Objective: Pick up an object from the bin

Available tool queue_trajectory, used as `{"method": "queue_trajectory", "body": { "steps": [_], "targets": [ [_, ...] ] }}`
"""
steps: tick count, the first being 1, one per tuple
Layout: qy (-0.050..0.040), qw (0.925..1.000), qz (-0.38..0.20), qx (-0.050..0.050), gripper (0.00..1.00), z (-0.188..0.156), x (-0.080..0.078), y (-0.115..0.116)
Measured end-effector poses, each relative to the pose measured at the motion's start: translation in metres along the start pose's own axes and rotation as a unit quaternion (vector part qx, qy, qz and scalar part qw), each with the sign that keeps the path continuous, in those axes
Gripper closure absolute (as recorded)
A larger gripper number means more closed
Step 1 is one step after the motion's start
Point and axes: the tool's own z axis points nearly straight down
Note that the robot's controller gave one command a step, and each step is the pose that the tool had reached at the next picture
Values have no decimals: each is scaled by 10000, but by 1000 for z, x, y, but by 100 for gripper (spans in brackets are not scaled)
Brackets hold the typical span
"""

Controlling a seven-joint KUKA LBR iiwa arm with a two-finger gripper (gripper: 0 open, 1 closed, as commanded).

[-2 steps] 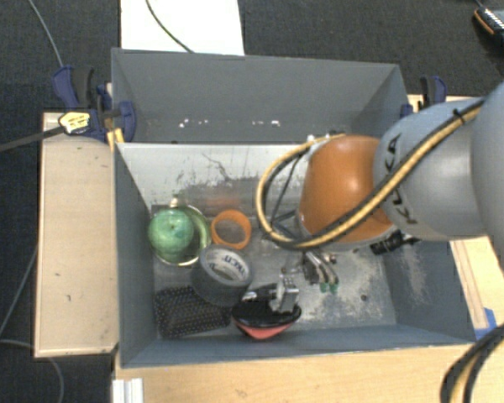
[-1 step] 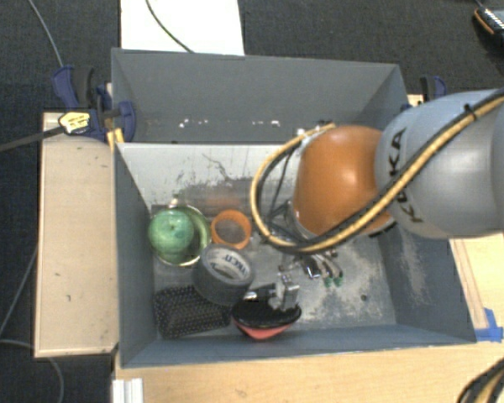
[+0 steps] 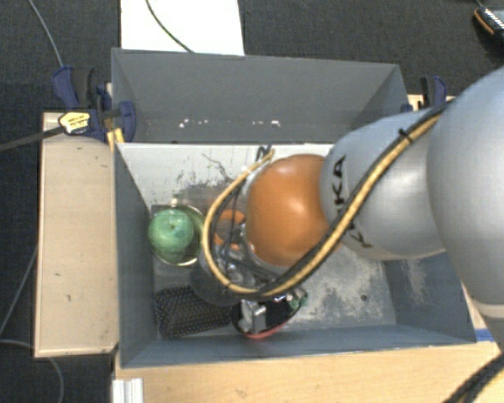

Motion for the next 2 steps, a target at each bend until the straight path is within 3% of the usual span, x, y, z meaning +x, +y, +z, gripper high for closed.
{"method": "queue_trajectory", "body": {
  "steps": [1, 2],
  "targets": [
    [-95, 9998, 180, 41, 0, 43, 7, -9],
    [-48, 9884, 1518, 6, 100, 45, 1, -31]
  ]
}}
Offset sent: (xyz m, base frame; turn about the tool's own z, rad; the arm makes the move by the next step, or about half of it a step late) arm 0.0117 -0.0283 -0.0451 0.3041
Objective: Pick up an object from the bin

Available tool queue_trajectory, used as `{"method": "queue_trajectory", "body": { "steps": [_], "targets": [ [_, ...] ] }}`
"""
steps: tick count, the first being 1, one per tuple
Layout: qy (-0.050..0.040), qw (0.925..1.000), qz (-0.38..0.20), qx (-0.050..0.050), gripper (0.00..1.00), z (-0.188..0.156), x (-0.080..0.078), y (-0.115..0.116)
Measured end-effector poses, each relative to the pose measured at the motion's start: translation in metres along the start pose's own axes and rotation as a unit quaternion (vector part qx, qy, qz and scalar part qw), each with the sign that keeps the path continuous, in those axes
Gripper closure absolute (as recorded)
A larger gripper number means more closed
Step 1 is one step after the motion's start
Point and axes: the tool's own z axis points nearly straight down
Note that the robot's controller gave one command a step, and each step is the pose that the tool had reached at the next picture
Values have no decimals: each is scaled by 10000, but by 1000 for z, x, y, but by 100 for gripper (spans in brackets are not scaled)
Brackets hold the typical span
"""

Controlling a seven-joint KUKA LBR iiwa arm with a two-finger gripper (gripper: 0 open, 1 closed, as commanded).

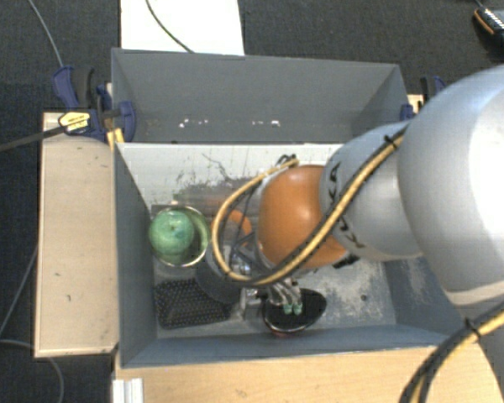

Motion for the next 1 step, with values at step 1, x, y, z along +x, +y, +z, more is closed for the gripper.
{"method": "queue_trajectory", "body": {
  "steps": [1],
  "targets": [
    [0, 10000, 4, 0, 100, 0, 0, 0]
  ]
}}
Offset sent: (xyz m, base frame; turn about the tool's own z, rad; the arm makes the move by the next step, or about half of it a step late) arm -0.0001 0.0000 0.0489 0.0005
